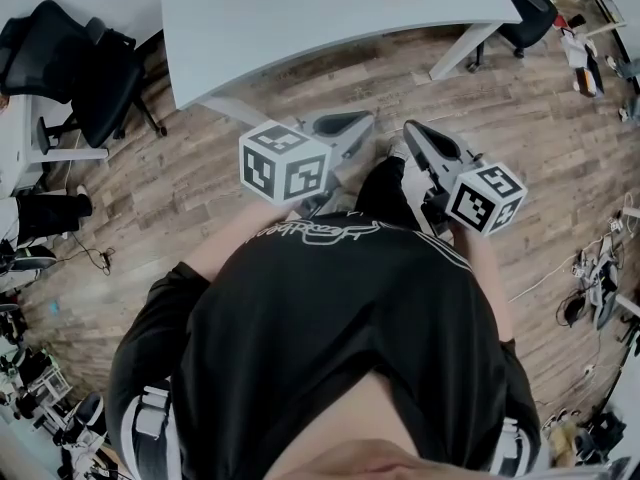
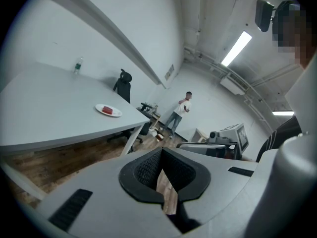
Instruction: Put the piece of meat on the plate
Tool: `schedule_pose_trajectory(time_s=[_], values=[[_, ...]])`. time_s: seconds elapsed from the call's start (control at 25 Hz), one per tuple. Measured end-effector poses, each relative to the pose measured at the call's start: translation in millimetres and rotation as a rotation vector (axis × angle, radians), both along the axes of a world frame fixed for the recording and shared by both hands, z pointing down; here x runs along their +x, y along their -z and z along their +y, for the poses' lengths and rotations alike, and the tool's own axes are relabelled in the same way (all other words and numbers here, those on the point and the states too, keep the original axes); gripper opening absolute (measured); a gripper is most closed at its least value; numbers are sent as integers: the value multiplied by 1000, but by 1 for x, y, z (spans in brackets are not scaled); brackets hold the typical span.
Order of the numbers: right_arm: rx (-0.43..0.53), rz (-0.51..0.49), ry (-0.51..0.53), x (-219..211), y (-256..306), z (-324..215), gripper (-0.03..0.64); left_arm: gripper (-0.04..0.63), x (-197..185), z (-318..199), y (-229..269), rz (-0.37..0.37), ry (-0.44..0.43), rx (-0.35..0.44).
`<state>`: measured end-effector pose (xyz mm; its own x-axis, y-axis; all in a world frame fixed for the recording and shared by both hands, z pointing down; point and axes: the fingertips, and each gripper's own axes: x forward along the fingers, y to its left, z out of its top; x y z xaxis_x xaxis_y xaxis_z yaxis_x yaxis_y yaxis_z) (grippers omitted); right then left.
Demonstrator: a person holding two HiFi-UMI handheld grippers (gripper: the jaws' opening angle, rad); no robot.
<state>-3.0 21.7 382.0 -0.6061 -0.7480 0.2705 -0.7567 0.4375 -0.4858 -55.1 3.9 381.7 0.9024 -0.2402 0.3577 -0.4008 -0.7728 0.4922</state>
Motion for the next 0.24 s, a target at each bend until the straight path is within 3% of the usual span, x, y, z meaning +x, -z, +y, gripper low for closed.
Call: schedule_pose_trajectory(time_s=[0.24], values=[[-5, 7, 4, -3, -5, -2, 6, 8, 0, -1, -4, -1, -5, -5]])
